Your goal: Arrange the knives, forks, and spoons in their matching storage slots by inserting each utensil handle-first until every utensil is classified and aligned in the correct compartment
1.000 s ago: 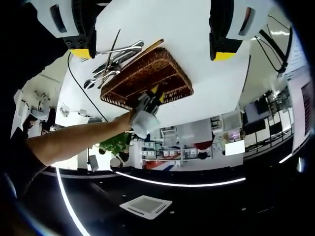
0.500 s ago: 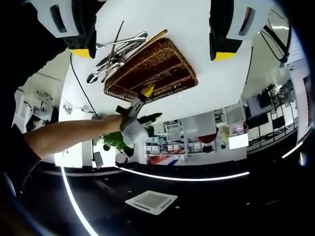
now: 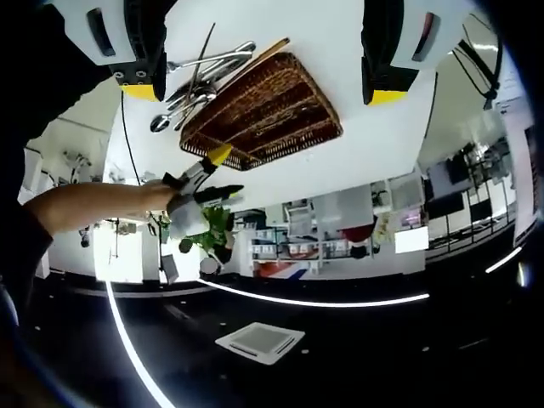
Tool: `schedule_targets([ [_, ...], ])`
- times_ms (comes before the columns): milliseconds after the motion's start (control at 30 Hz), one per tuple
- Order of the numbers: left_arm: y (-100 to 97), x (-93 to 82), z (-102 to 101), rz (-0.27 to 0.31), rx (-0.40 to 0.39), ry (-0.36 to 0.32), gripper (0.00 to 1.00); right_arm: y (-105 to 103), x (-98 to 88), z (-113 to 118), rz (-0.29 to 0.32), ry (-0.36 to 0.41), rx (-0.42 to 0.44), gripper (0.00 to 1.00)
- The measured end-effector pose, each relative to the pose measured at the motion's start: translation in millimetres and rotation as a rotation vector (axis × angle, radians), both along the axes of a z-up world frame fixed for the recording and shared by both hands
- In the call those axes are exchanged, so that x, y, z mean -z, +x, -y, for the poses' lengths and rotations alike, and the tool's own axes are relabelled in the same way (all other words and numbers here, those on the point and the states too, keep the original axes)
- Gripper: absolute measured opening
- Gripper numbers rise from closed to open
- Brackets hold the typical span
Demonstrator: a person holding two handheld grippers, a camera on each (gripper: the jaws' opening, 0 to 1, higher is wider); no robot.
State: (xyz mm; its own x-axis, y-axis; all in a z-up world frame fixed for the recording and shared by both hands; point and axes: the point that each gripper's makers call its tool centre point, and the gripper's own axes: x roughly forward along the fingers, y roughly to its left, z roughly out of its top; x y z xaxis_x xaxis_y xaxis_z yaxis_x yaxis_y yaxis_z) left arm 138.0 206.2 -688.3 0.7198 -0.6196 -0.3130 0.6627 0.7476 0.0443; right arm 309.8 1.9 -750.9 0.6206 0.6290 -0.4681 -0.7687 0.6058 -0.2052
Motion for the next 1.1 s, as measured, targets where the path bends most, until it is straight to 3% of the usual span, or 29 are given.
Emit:
schedule_targets([
  [233, 1.4, 3.2, 9, -0.006, 0.011, -0.017, 1.0, -32, -6.7, 32, -0.016, 0.095, 0.077, 0.99],
  [400, 1.7, 7.7, 11, -0.012, 0.016, -0.01, 1.0, -52, -9.4, 47, -0.008, 0.083, 0.088, 0.99],
  [833, -2.2, -2.4, 17, 0.013, 0.028, -0.012, 1.0, -98, -22.2, 93, 0.02, 0.088, 0.159, 0.99],
  [1100, -4.0, 0.7, 23, 0.007, 0.033, -0.008, 1.0, -118, -29.6, 102, 0.022, 0.115, 0.173, 0.99],
])
